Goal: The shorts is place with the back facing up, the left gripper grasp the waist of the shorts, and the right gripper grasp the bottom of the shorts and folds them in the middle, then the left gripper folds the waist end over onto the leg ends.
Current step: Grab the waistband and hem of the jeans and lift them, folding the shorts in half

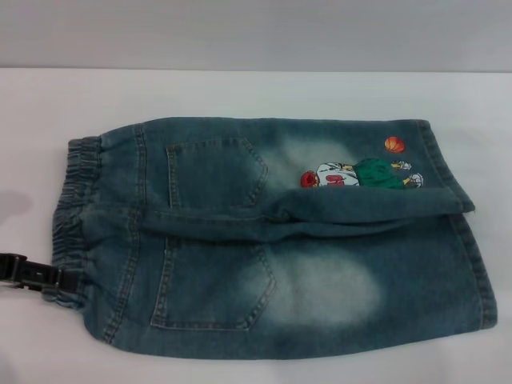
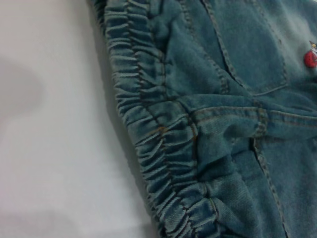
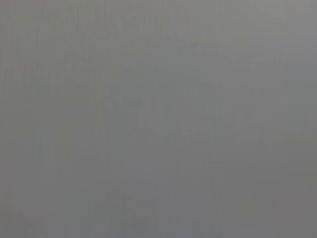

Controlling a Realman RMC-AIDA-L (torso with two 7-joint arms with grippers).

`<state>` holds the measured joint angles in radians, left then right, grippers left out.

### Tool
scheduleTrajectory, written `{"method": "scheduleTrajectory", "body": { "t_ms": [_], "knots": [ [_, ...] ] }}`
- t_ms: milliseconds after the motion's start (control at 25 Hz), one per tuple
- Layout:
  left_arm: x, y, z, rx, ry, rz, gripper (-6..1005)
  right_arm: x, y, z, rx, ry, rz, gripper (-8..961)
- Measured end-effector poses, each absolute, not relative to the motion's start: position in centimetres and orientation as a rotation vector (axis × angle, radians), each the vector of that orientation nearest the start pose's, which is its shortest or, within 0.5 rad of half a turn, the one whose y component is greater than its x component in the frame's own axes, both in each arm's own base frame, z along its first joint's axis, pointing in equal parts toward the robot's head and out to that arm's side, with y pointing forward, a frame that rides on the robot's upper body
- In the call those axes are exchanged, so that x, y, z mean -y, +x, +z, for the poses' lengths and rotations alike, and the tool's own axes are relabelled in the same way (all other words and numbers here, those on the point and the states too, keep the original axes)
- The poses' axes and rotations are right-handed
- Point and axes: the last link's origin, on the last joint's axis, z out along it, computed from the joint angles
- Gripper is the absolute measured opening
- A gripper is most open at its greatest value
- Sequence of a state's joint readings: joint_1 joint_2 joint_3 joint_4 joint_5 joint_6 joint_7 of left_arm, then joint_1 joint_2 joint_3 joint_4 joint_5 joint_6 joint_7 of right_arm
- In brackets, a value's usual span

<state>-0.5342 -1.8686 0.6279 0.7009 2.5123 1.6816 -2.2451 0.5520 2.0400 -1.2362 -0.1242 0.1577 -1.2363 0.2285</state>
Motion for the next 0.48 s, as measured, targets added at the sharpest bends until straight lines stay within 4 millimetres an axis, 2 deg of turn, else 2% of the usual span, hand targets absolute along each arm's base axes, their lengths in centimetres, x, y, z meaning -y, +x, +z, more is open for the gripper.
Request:
{"method": "scheduleTrajectory", "body": {
  "t_ms": [480],
  "knots": [
    [-31.04,-33.73,7.40,1.777,-2.402,-0.026,753,-37.55,32.63,8.26,-0.457,-1.213,0.831,533]
  ]
}}
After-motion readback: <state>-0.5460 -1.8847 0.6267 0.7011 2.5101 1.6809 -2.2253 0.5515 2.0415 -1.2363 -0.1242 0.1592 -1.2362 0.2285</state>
